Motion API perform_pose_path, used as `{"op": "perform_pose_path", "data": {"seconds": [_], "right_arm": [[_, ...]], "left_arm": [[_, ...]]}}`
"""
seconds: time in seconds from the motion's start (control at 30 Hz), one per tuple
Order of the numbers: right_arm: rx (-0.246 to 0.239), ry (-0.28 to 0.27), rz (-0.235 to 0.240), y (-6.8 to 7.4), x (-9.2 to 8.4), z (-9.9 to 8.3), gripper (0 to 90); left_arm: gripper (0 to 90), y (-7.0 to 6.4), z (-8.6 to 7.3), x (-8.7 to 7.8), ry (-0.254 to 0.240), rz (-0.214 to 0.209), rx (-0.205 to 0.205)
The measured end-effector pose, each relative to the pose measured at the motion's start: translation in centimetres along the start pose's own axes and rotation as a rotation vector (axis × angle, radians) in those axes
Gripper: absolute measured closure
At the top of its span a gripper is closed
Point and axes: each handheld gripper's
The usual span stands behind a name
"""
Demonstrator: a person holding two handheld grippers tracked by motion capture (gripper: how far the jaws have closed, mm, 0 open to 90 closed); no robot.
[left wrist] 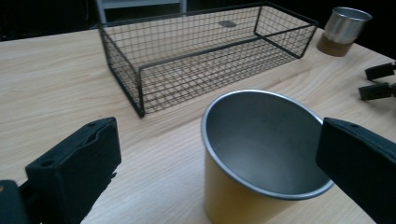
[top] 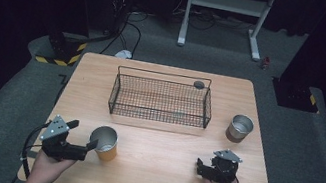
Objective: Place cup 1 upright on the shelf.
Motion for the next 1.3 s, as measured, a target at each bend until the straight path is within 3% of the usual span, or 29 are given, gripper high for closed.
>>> {"op": "perform_pose_path", "data": {"seconds": [0.17,0.47,1.0,1.3], "right_arm": [[0.001,0.001,0.000,0.0,0.0,0.0,9.2],[0.001,0.001,0.000,0.0,0.0,0.0,9.3],[0.001,0.001,0.001,0.0,0.0,0.0,9.3],[0.001,0.001,0.002,0.0,0.0,0.0,9.3]], "left_arm": [[0.5,-0.9,0.0,0.6,-0.004,-0.038,0.009],[0.5,-2.0,-0.3,1.9,0.002,-0.061,0.028],[0.5,-2.5,-1.2,3.7,0.040,-0.040,0.083],[0.5,-2.0,-1.9,4.0,0.041,-0.037,0.072]]}}
Point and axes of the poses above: each handheld gripper's, and its own axes: x roughly forward along the jaws, z roughly out of its top, y roughly to its left, and after that the axes turned 5 degrees about -y, right-handed
